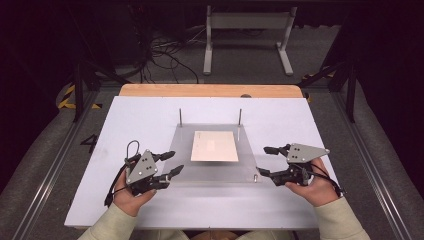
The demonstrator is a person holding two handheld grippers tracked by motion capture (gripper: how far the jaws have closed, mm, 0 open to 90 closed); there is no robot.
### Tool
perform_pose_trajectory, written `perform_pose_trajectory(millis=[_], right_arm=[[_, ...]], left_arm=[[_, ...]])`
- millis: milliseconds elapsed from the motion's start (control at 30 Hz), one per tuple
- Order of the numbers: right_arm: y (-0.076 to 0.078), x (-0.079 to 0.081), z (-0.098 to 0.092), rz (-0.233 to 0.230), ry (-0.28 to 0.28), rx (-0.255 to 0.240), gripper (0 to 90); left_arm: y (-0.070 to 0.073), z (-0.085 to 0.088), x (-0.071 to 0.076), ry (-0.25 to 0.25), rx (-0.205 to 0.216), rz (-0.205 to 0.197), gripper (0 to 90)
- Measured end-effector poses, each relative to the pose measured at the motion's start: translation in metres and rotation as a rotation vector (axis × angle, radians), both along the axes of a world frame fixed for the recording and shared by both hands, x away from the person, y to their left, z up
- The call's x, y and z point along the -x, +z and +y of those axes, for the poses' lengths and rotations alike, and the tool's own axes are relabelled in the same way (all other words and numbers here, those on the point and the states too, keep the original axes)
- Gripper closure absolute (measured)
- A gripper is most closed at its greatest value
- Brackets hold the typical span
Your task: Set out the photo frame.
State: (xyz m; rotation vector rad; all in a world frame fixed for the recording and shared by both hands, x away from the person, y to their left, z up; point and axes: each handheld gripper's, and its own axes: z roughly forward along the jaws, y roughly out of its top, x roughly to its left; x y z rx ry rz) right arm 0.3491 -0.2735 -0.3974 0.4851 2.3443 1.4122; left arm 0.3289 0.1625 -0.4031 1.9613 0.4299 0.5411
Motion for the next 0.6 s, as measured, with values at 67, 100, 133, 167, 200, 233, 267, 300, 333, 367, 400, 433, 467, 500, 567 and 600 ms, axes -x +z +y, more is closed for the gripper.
perform_pose_trajectory(millis=[67,100,133,167,200,233,267,300,333,367,400,433,467,500,567,600], right_arm=[[-0.001,0.002,0.011,-0.007,0.033,-0.015,24.0],[-0.002,0.002,0.014,-0.014,0.041,-0.022,23.9],[-0.002,0.002,0.017,-0.020,0.046,-0.023,23.9],[-0.002,0.002,0.019,-0.032,0.049,-0.022,23.9],[-0.002,0.002,0.019,-0.032,0.049,-0.022,23.9],[-0.003,0.003,0.023,-0.055,0.049,-0.025,22.9],[-0.003,0.003,0.023,-0.055,0.049,-0.025,22.9],[-0.003,0.002,0.025,-0.065,0.052,-0.035,22.3],[-0.004,0.002,0.027,-0.066,0.053,-0.052,22.3],[-0.005,0.002,0.029,-0.068,0.053,-0.064,22.3],[-0.005,0.002,0.031,-0.078,0.057,-0.070,22.5],[-0.006,0.002,0.033,-0.083,0.060,-0.078,23.4],[-0.006,0.002,0.035,-0.084,0.064,-0.081,25.2],[-0.007,0.002,0.036,-0.085,0.072,-0.078,27.4],[-0.008,0.003,0.038,-0.092,0.082,-0.065,36.2],[-0.008,0.003,0.039,-0.099,0.085,-0.061,40.5]], left_arm=[[0.000,0.000,0.000,-0.004,0.002,0.002,46.8],[-0.001,-0.001,0.000,-0.005,0.006,0.005,46.7],[-0.001,-0.001,0.000,-0.005,0.006,0.005,46.7],[-0.001,-0.001,0.000,-0.007,0.005,0.004,46.7],[-0.001,-0.001,0.000,-0.007,0.005,0.004,46.8],[-0.001,-0.001,-0.001,-0.007,0.006,0.004,46.8],[-0.001,-0.001,-0.001,-0.008,0.007,0.003,46.8],[-0.001,-0.001,-0.001,-0.008,0.007,0.001,46.7],[-0.001,-0.001,-0.001,-0.008,0.008,0.001,46.7],[-0.001,-0.002,-0.001,-0.009,0.008,0.000,46.7],[-0.001,-0.002,-0.001,-0.009,0.007,0.000,46.7],[-0.001,-0.002,-0.001,-0.009,0.006,0.000,46.7],[-0.001,-0.002,-0.001,-0.009,0.007,0.000,46.7],[-0.001,-0.002,-0.001,-0.009,0.008,0.001,46.7],[-0.001,-0.002,-0.001,-0.009,0.007,-0.001,46.7],[-0.001,-0.002,-0.001,-0.008,0.007,-0.001,46.7]])
